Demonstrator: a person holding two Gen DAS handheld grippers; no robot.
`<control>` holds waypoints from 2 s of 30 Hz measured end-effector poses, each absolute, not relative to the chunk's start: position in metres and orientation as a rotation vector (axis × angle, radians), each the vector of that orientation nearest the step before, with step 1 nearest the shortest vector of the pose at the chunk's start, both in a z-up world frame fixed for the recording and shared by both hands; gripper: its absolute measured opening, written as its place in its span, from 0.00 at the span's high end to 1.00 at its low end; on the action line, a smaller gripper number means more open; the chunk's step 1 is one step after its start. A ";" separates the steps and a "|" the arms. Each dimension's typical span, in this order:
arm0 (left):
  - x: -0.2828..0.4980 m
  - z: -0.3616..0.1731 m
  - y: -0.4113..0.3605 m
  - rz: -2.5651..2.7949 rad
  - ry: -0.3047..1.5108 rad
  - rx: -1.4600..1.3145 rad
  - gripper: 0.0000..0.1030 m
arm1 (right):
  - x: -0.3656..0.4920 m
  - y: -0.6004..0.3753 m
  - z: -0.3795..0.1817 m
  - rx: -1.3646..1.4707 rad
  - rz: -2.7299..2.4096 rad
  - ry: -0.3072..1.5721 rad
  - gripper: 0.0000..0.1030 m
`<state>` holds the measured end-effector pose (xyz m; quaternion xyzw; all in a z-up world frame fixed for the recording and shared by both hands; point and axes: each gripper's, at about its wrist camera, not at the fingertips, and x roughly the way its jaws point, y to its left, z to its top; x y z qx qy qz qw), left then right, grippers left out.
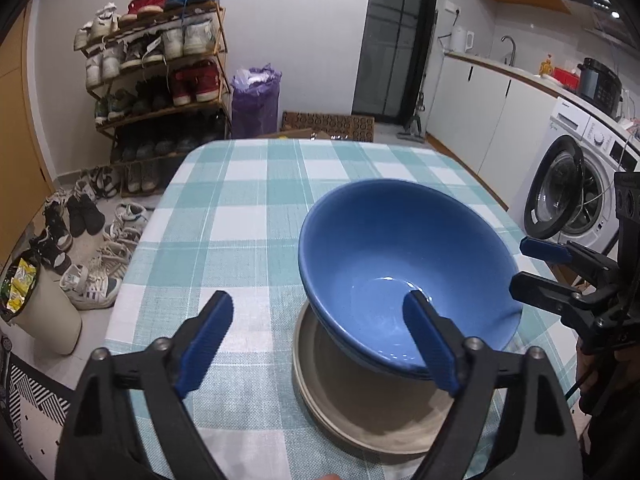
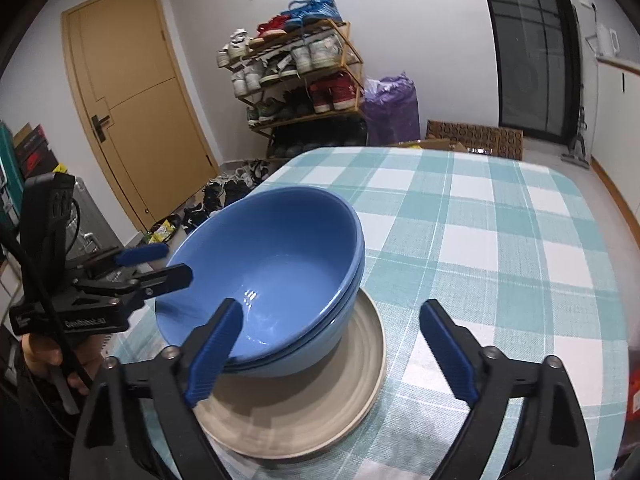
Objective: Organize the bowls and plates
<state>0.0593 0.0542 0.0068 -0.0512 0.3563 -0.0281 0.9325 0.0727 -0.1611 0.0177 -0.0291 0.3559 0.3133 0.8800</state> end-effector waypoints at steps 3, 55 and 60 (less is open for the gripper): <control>0.053 0.006 0.055 -0.037 0.707 -0.089 0.01 | 0.065 -0.166 0.019 -0.062 0.654 0.696 0.01; -0.043 -0.015 0.042 -0.001 0.466 -0.081 0.00 | -0.045 -0.207 -0.010 -0.065 0.684 0.503 0.01; -0.043 -0.015 0.042 0.000 0.459 -0.078 0.00 | -0.047 -0.203 -0.010 -0.079 0.699 0.498 0.01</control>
